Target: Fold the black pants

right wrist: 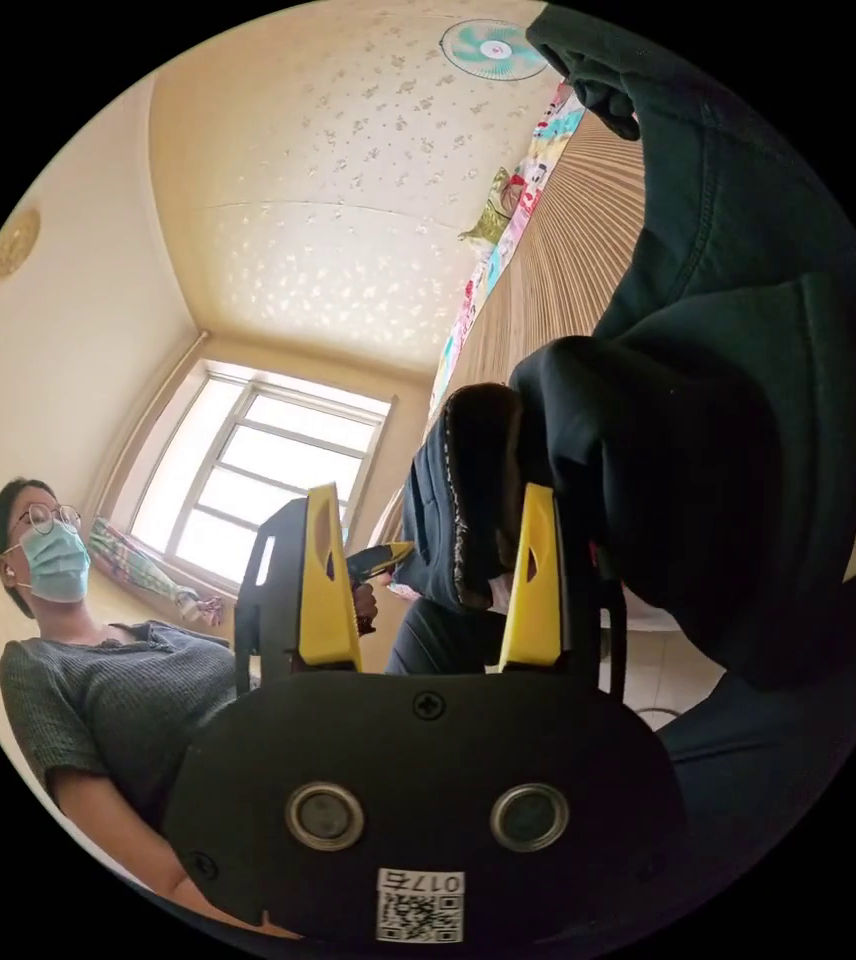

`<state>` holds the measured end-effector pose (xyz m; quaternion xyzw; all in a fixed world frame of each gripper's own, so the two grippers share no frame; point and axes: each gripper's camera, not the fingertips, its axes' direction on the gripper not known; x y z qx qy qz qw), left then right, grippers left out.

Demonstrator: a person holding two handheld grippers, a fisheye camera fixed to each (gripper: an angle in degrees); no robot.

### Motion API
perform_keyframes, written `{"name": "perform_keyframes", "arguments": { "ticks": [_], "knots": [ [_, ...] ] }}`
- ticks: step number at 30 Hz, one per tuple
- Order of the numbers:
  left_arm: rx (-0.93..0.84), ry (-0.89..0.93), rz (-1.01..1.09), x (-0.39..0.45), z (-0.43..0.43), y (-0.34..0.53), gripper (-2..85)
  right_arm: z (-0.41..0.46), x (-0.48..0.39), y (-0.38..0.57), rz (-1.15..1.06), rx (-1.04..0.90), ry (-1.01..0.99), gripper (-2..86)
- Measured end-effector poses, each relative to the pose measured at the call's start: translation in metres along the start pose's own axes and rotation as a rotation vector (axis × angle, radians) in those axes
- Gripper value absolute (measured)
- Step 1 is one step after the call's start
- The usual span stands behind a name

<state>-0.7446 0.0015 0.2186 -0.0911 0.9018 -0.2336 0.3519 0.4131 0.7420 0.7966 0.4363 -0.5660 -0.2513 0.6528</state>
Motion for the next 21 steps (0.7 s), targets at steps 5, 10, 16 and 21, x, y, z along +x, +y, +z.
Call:
{"name": "perform_keyframes", "arguments": {
  "ticks": [5,10,16,21],
  "knots": [
    [0.0,-0.021,0.009,-0.005,0.032,0.005,7.8,0.039,-0.002,-0.018,0.058,-0.138,0.097,12.5],
    [-0.01,-0.047,-0.008,-0.026,0.053,0.007,7.1,0.067,-0.102,-0.058,-0.156,-0.258,0.283,6.6],
    [-0.003,-0.013,-0.02,-0.05,0.073,0.009,5.3,0.06,-0.107,-0.083,-0.137,-0.256,0.462,7.2],
    [-0.013,-0.015,-0.02,-0.069,0.083,0.011,4.3,-0.088,-0.089,-0.043,0.01,0.217,0.48,11.2]
  ]
}}
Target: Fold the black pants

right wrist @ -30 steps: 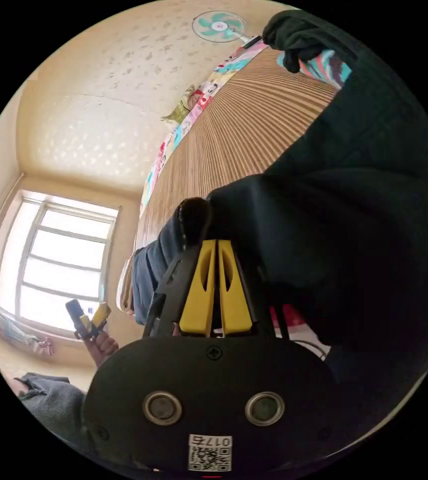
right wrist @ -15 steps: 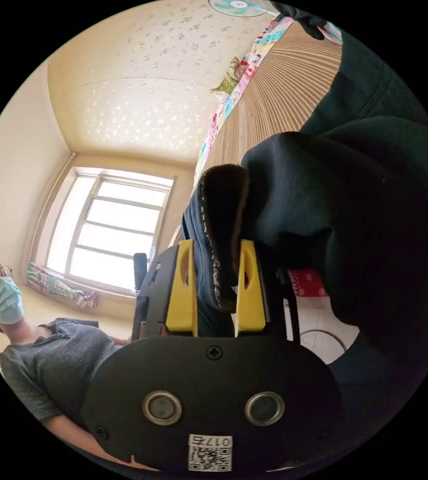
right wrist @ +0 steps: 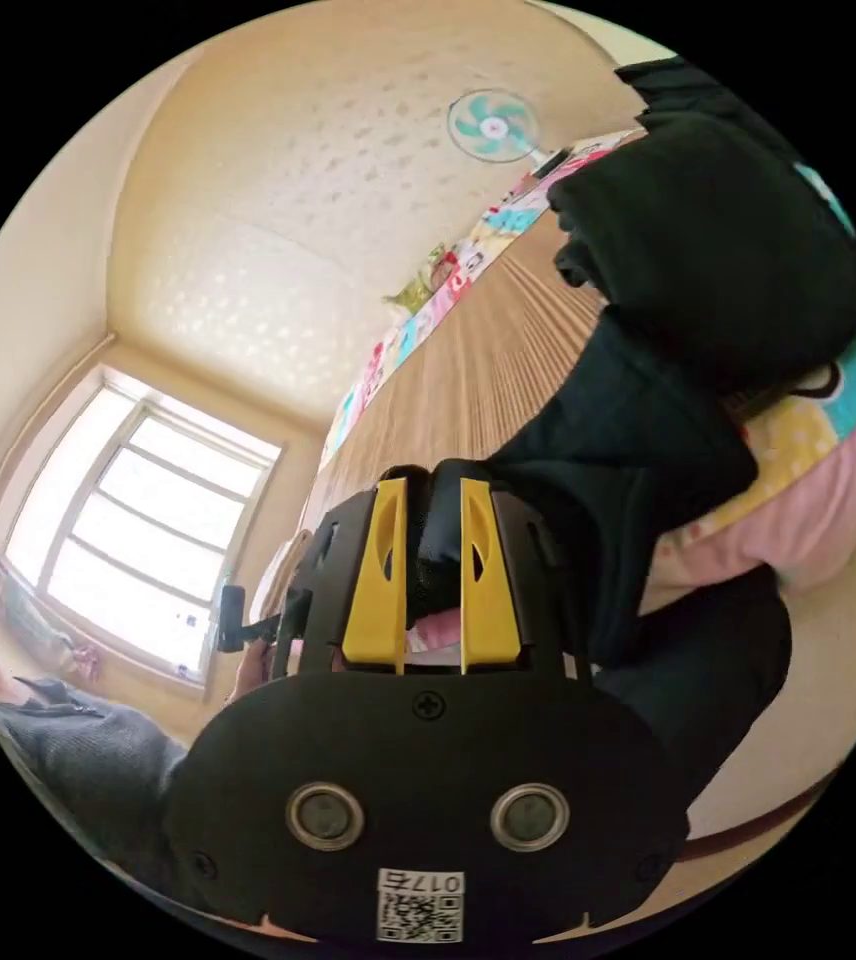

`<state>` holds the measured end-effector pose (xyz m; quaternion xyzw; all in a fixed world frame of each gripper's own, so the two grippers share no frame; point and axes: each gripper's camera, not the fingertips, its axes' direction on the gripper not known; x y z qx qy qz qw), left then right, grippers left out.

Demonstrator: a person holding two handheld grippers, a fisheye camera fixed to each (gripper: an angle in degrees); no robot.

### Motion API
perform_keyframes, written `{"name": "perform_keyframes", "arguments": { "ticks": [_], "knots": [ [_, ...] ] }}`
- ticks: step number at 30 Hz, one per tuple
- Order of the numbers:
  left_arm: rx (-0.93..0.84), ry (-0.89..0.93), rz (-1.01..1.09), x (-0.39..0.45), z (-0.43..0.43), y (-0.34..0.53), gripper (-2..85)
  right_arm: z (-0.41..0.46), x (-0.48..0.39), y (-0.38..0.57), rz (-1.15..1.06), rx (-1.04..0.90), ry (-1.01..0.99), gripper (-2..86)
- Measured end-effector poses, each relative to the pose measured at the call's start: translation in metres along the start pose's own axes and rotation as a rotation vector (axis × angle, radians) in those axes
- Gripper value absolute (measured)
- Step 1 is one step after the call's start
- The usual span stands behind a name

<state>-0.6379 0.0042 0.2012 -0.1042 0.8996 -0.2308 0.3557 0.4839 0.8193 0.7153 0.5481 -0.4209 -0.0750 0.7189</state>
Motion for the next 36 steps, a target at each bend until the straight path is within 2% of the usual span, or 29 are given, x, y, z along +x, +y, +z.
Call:
{"name": "perform_keyframes", "arguments": {
  "ticks": [2,4,7,8,10,12,14,16,18,19,21,23,25,27,29,30,32,34,36],
  "knots": [
    [-0.004,-0.019,0.008,-0.006,0.005,0.001,4.1,-0.027,0.027,0.001,0.098,0.026,0.115,14.1],
    [-0.008,-0.019,-0.005,-0.017,0.011,-0.002,4.0,-0.036,0.051,-0.002,0.162,-0.018,0.115,15.1],
    [-0.035,-0.013,-0.038,-0.031,0.016,-0.011,4.0,-0.015,0.071,-0.006,0.202,-0.186,0.055,7.6],
    [-0.041,-0.013,-0.042,-0.033,0.016,-0.013,4.0,-0.005,0.067,-0.008,0.193,-0.243,0.071,4.3],
    [-0.066,-0.02,-0.057,-0.041,0.015,-0.018,3.9,-0.012,0.038,-0.013,0.09,-0.216,-0.011,3.5],
    [-0.076,-0.026,-0.057,-0.046,0.013,-0.018,3.7,-0.054,-0.017,-0.029,-0.104,-0.042,-0.129,3.0],
    [-0.076,-0.034,-0.05,-0.052,0.011,-0.016,3.0,-0.087,-0.035,-0.048,-0.098,0.073,-0.063,3.0],
    [-0.08,-0.056,-0.054,-0.063,0.008,-0.012,1.5,-0.095,-0.031,-0.077,-0.043,0.047,0.096,3.2],
    [-0.077,-0.037,-0.059,-0.071,0.005,-0.01,0.8,-0.068,-0.006,-0.106,-0.091,-0.031,0.249,3.9],
    [-0.067,-0.022,-0.064,-0.077,0.0,-0.008,0.6,-0.059,0.004,-0.11,-0.102,-0.053,0.257,4.3],
    [-0.052,-0.011,-0.061,-0.083,-0.008,-0.005,0.6,-0.035,0.047,-0.117,0.022,-0.165,0.289,6.4],
    [-0.037,-0.027,-0.048,-0.086,-0.019,-0.001,1.4,-0.057,0.053,-0.103,0.078,-0.079,0.198,7.9],
    [0.02,-0.063,-0.034,-0.091,-0.039,0.01,4.2,-0.085,0.044,-0.076,0.083,0.05,0.2,9.0],
    [0.098,-0.061,-0.021,-0.096,-0.06,0.021,5.0,-0.114,0.034,-0.038,0.103,0.155,0.312,10.7],
    [0.191,-0.069,-0.001,-0.102,-0.084,0.032,5.6,-0.123,0.036,-0.012,0.129,0.171,0.319,11.4],
    [0.241,-0.128,-0.035,-0.11,-0.101,0.038,7.9,-0.127,0.032,0.004,0.112,0.179,0.291,11.3],
    [0.32,-0.225,-0.112,-0.127,-0.129,0.047,11.2,-0.122,0.016,0.022,0.031,0.16,0.288,10.6],
    [0.387,-0.221,-0.136,-0.156,-0.159,0.059,12.0,-0.102,-0.005,0.03,-0.055,0.075,0.278,9.2],
    [0.363,-0.21,-0.183,-0.184,-0.17,0.062,15.4,-0.062,-0.035,0.038,-0.182,-0.051,0.153,7.2]
  ]
}}
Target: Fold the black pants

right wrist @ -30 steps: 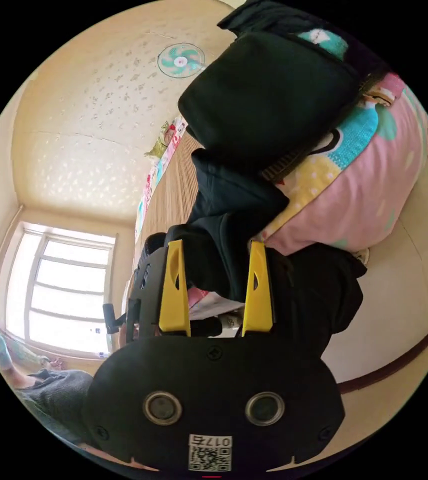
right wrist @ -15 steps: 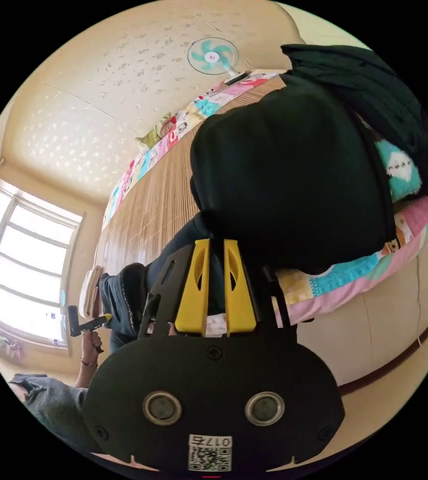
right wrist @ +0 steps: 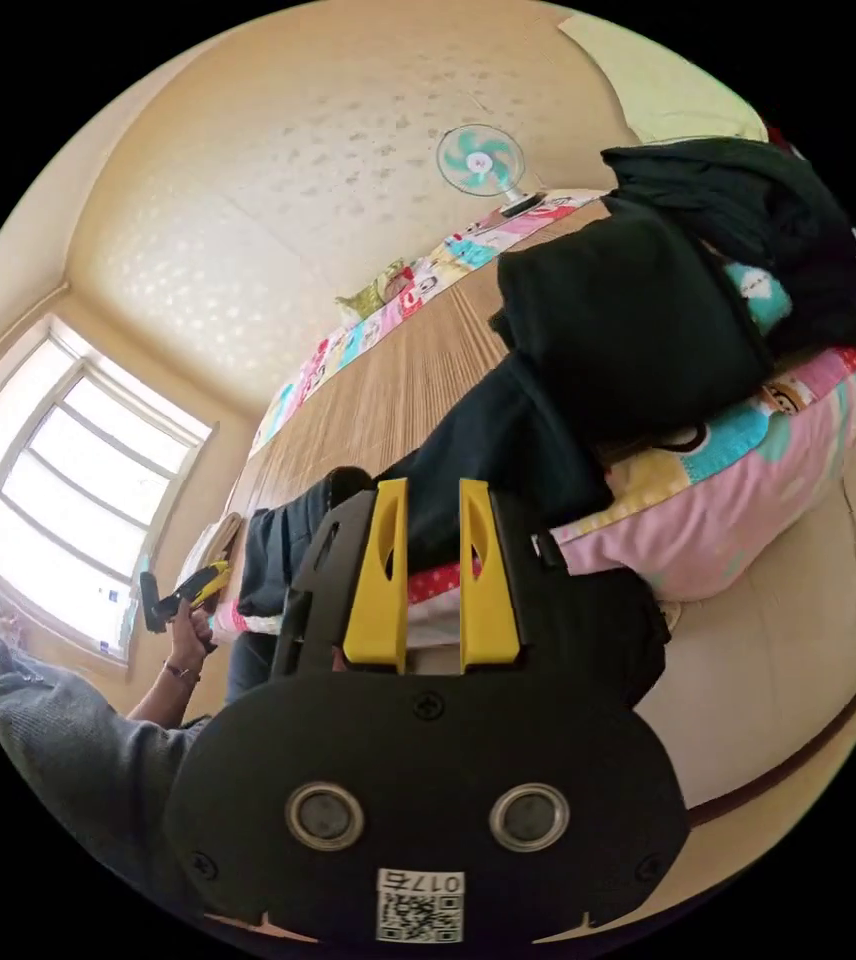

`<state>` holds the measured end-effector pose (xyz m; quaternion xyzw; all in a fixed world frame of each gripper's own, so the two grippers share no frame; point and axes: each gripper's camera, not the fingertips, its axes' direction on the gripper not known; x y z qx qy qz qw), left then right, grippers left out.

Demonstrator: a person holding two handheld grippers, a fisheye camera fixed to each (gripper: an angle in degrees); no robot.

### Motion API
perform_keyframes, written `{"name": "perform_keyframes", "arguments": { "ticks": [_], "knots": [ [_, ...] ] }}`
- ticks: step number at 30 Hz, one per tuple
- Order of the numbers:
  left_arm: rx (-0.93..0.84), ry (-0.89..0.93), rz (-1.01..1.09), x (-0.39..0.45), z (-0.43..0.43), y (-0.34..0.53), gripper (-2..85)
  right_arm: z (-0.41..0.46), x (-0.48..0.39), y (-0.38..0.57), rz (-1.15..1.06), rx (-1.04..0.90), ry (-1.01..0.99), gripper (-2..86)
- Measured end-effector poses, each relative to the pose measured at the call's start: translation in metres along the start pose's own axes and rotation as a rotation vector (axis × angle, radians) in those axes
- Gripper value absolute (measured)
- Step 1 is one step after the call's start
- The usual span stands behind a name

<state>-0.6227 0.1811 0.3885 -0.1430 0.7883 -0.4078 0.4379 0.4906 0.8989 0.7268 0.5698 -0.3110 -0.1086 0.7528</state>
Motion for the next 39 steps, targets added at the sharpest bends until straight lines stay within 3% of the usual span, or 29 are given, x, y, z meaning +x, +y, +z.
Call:
{"name": "perform_keyframes", "arguments": {
  "ticks": [4,6,8,11,13,17,20,24,28,31,32,35,37,38,39],
  "knots": [
    [-0.164,0.157,-0.091,-0.059,0.019,0.001,23.1,0.065,-0.058,0.004,-0.17,-0.114,-0.183,3.8],
    [-0.202,0.237,-0.124,-0.076,0.029,0.009,21.4,0.124,-0.075,0.012,-0.234,-0.219,-0.226,2.2],
    [-0.213,0.316,-0.141,-0.088,0.03,0.015,17.0,0.168,-0.07,0.022,-0.216,-0.279,-0.129,1.5],
    [-0.232,0.598,-0.3,-0.132,0.027,0.022,9.4,0.194,-0.06,0.033,-0.178,-0.228,-0.072,0.9],
    [-0.223,1.059,-0.414,-0.159,0.027,0.028,7.0,0.2,-0.052,0.031,-0.082,-0.236,-0.077,0.7],
    [-0.168,1.158,-0.064,-0.092,-0.042,-0.002,6.4,0.214,-0.035,0.038,0.016,-0.244,-0.193,0.5],
    [-0.116,1.187,0.146,-0.023,-0.101,-0.029,6.1,0.236,-0.032,0.053,0.095,-0.288,-0.409,0.5],
    [-0.106,1.066,0.351,0.079,-0.155,-0.048,6.5,0.289,-0.061,0.073,0.121,-0.441,-0.687,0.6],
    [-0.221,0.88,0.47,0.174,-0.12,-0.039,7.8,0.293,-0.074,0.067,0.035,-0.528,-0.563,0.5],
    [-0.231,1.068,0.585,0.198,-0.104,-0.027,4.9,0.261,-0.02,0.061,0.139,-0.429,-0.515,0.5],
    [-0.214,1.054,0.583,0.196,-0.103,-0.024,4.7,0.247,0.009,0.061,0.191,-0.402,-0.495,0.4],
    [-0.149,0.63,0.543,0.181,-0.078,-0.011,7.0,0.226,0.085,0.073,0.333,-0.415,-0.523,0.4],
    [-0.342,0.178,0.583,0.184,0.006,0.008,8.6,0.216,0.121,0.086,0.388,-0.398,-0.605,0.4],
    [-0.437,0.077,0.585,0.182,0.036,0.014,8.7,0.207,0.139,0.091,0.408,-0.389,-0.575,0.4],
    [-0.487,0.094,0.588,0.177,0.066,0.023,8.5,0.197,0.15,0.091,0.412,-0.384,-0.529,0.5]
  ]
}}
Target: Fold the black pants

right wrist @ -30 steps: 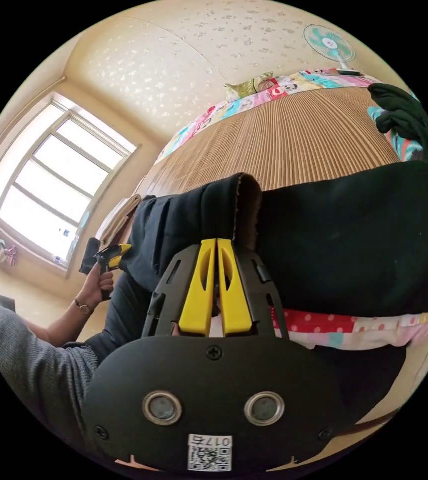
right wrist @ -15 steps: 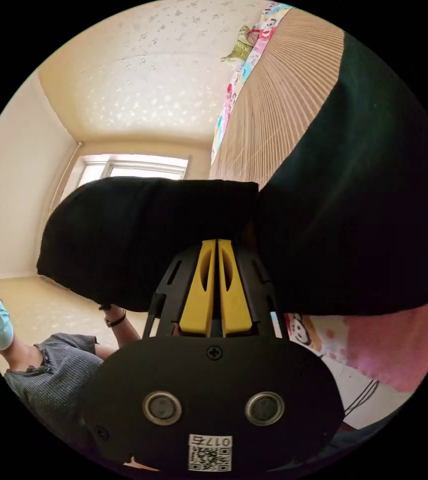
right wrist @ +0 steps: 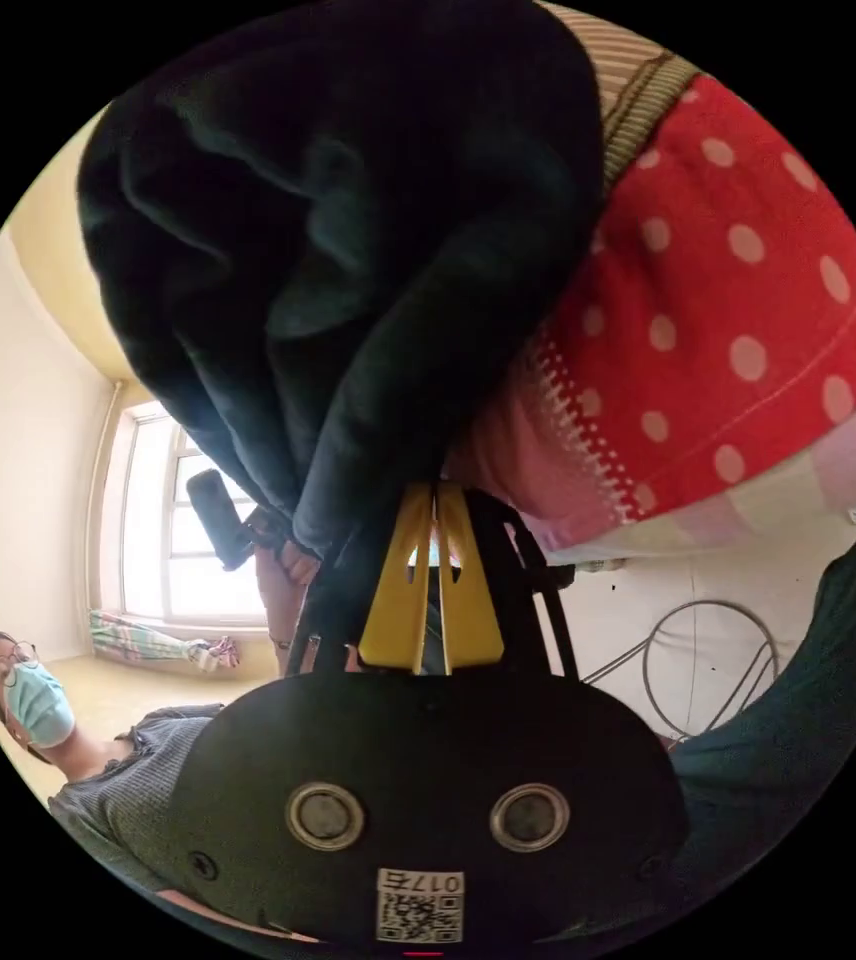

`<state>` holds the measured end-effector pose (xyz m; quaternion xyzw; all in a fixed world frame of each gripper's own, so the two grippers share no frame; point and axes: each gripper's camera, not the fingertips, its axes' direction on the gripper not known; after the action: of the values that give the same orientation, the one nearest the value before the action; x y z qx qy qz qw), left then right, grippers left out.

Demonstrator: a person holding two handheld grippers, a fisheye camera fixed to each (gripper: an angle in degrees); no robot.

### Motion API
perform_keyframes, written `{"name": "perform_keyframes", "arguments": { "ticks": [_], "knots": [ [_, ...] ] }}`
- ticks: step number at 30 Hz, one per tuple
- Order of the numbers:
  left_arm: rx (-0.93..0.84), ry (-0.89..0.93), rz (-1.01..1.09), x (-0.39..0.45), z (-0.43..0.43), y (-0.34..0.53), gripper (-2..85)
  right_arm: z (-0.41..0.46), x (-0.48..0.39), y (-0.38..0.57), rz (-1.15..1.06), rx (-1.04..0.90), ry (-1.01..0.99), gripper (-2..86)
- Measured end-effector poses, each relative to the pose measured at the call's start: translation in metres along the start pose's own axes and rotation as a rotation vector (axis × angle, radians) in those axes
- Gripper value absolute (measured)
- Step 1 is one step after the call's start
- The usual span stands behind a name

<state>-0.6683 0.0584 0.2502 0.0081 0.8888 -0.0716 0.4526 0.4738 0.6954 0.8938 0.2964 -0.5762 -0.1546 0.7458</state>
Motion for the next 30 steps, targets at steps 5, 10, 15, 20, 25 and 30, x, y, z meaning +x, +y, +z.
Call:
{"name": "perform_keyframes", "arguments": {
  "ticks": [5,10,15,20,25,30],
  "knots": [
    [0.149,0.215,-0.127,-0.038,-0.02,0.019,6.8,-0.044,-0.005,0.004,-0.023,0.014,0.03,1.5],
    [0.404,0.125,-0.255,-0.098,-0.085,0.03,12.0,-0.086,0.024,0.028,0.04,0.073,-0.116,7.3],
    [0.242,0.149,-0.375,-0.163,-0.05,0.007,18.3,-0.086,0.042,0.032,0.017,0.025,-0.378,31.2],
    [0.155,0.407,-0.408,-0.207,-0.011,0.014,15.2,-0.061,0.05,0.001,0.011,-0.033,-0.314,30.8],
    [-0.024,0.692,-0.337,-0.184,0.007,0.039,9.4,-0.037,0.062,-0.033,0.047,-0.088,-0.233,26.9],
    [-0.11,0.719,-0.314,-0.139,0.022,0.074,10.5,-0.023,0.092,-0.065,0.054,-0.296,-0.106,20.0]
  ]
}}
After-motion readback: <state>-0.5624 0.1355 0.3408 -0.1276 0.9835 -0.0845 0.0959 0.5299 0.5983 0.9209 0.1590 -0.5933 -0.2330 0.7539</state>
